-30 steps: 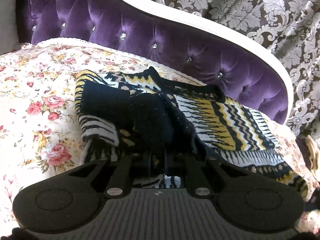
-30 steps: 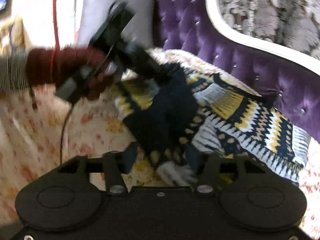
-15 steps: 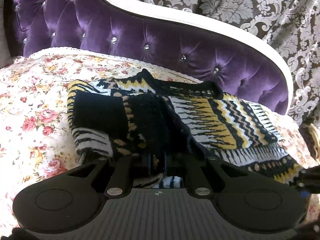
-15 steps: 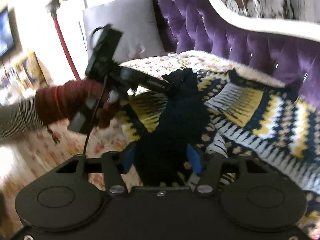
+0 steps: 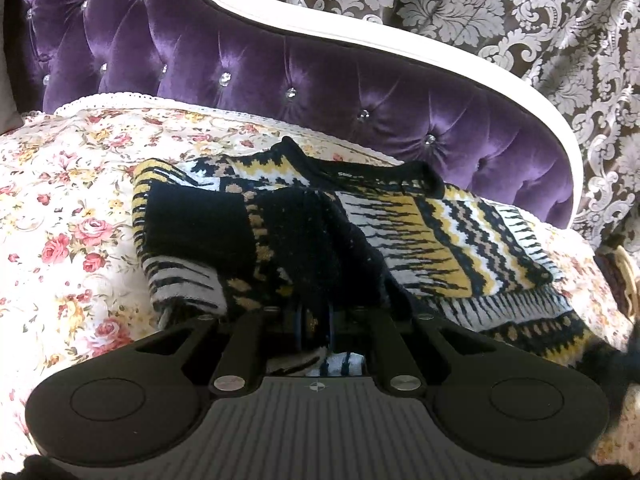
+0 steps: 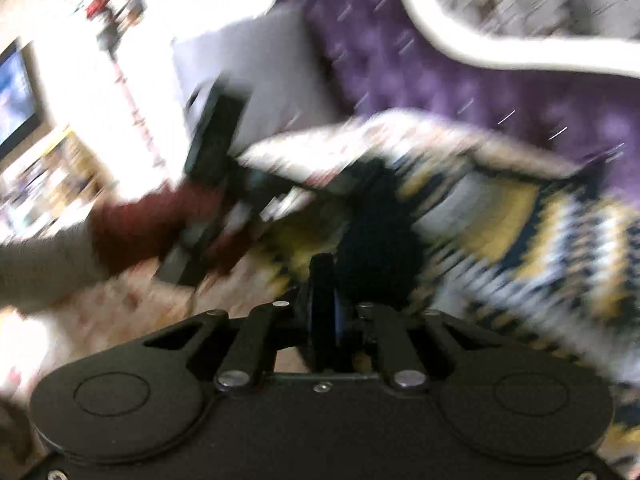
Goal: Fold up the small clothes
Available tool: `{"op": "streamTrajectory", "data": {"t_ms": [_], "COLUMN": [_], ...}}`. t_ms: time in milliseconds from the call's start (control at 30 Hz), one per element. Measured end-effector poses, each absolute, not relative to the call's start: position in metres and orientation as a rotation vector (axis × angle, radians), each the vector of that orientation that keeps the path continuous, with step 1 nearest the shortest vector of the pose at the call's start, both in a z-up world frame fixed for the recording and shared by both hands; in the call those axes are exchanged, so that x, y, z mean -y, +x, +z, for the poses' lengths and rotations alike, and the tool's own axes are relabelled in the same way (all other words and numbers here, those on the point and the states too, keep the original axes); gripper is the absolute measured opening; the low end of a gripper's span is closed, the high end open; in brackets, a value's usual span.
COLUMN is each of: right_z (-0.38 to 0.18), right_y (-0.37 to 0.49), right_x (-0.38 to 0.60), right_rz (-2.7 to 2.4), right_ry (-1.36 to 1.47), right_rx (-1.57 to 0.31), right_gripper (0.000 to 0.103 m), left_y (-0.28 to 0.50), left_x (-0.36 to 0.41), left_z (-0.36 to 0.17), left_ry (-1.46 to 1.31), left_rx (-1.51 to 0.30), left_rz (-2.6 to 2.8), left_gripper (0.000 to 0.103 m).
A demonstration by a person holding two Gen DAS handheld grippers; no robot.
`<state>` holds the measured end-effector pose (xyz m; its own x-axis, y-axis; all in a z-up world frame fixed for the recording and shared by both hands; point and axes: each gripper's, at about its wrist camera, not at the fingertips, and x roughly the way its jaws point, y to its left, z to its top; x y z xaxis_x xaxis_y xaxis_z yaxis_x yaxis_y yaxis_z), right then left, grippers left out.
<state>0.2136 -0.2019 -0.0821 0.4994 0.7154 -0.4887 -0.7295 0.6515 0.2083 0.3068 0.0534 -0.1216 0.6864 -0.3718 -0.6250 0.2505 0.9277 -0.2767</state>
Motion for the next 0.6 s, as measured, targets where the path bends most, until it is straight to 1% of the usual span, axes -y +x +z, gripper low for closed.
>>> {"op": "streamTrajectory", "data": {"t_ms": [133,300,367,400,433,567,600], "right_z": [-0.074,-0.096,-0.109,-0.114,-0.120,-0.128,-0.128], "right_y": [0.238,0.281,0.289,0.291,0.291,0.294,0.293], "right_x": [0.243,0.278,0.285,0.286,0.285,0.276,0.275], "right_rz": [0.581,0.286,0.249,0.242,0.236,0.258,0.258], "right_ry": [0.033,0.141,0.183,0.196,0.203,0.181,0.170], "right_rx": [-0.489,-0.516,-0.529,-0.530,-0.534,-0.566,-0.567], "right_gripper": [0.017,0.017,0.017,0.017,0.017,0.018,0.019], "left_y": [0.307,0.312,0.314,0.315,0.316,0.322,0.324], "left_x": [-0.053,-0.050,-0.048,-0.048,-0.048,-0.044,-0.043], "left_z": [-0.121,-0.121,-0.121,-0.121,-0.122,-0.122,-0.123], "left_ry": [-0.177,-0.181,-0.179,-0.184,-0.192,-0.179,-0.183], "left_rx": [-0.733,-0.738,-0.743,-0.748,-0.754,-0.766,-0.769], "left_rz": [-0.353,-0.356,-0.360,-0.367,-0.376,-0.390,-0.395], "left_gripper": [0.011,0.013,0.018,0.026,0.030,0.034,0.037]}}
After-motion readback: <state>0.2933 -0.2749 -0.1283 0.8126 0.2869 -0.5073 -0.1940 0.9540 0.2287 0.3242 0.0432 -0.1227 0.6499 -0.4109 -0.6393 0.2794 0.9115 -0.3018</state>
